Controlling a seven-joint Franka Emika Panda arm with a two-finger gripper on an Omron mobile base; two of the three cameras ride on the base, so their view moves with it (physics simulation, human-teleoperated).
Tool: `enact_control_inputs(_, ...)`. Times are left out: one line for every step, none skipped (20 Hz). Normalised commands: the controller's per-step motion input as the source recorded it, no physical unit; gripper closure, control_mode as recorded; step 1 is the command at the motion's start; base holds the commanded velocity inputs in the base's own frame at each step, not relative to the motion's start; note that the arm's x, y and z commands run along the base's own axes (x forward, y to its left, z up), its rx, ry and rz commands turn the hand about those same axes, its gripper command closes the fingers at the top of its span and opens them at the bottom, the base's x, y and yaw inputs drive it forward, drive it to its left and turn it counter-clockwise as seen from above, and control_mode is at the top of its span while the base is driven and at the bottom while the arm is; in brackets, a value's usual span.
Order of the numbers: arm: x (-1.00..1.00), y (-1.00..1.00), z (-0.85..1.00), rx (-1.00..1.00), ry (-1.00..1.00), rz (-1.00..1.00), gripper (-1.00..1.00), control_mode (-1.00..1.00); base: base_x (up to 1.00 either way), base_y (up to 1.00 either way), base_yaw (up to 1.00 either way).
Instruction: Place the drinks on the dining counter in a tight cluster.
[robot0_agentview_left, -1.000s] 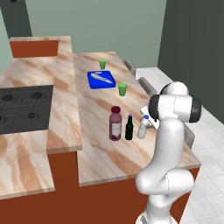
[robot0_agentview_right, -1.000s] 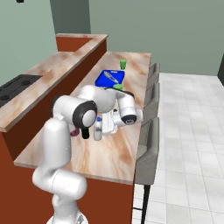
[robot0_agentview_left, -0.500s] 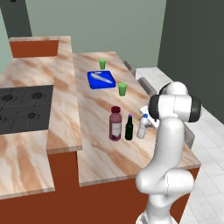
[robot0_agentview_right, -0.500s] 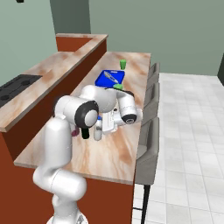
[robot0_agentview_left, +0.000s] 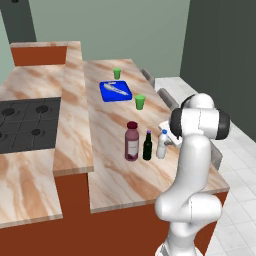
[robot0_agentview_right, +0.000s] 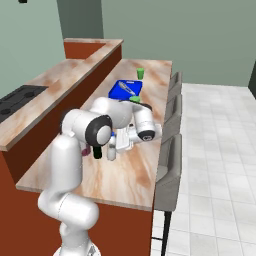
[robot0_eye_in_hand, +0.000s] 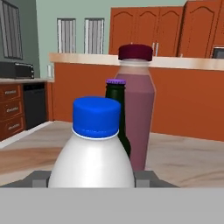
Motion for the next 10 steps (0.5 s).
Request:
enact_control_inputs(0.01, 0.09, -0.27, -0.04, 0.00, -0.04, 1.00, -1.00, 0.00, 0.00, 0.00)
enact_control_inputs(0.01, 0.10, -0.27, -0.05, 0.00, -0.04, 1.00, -1.00, 0.00, 0.00, 0.00)
enact_control_inputs(0.00, 0.09, -0.26, -0.05, 0.00, -0.05, 1.00, -1.00, 0.00, 0.00, 0.00)
enact_control_inputs(0.00, 0.06, -0.27, -0.05, 0.00, -0.05, 1.00, -1.00, 0.00, 0.00, 0.00)
enact_control_inputs(0.00, 0.09, -0.25, -0.07, 0.00, -0.05, 1.00, -1.00, 0.00, 0.00, 0.00)
enact_control_inputs(0.00, 0.05, -0.24, -0.06, 0.00, -0.05, 1.00, -1.00, 0.00, 0.00, 0.00)
enact_control_inputs(0.00, 0.03, -0.23, -0.05, 0.00, -0.05, -1.00, -1.00, 0.00, 0.00, 0.00)
enact_control_inputs(0.00, 0.00, -0.22, -0.03, 0.00, -0.05, -1.00, -1.00, 0.00, 0.00, 0.00)
enact_control_inputs(0.00, -0.03, -0.18, 0.00, 0.00, -0.04, -1.00, -1.00, 0.00, 0.00, 0.00)
enact_control_inputs(0.00, -0.10, -0.14, 0.00, 0.00, -0.03, -1.00, -1.00, 0.00, 0.00, 0.00)
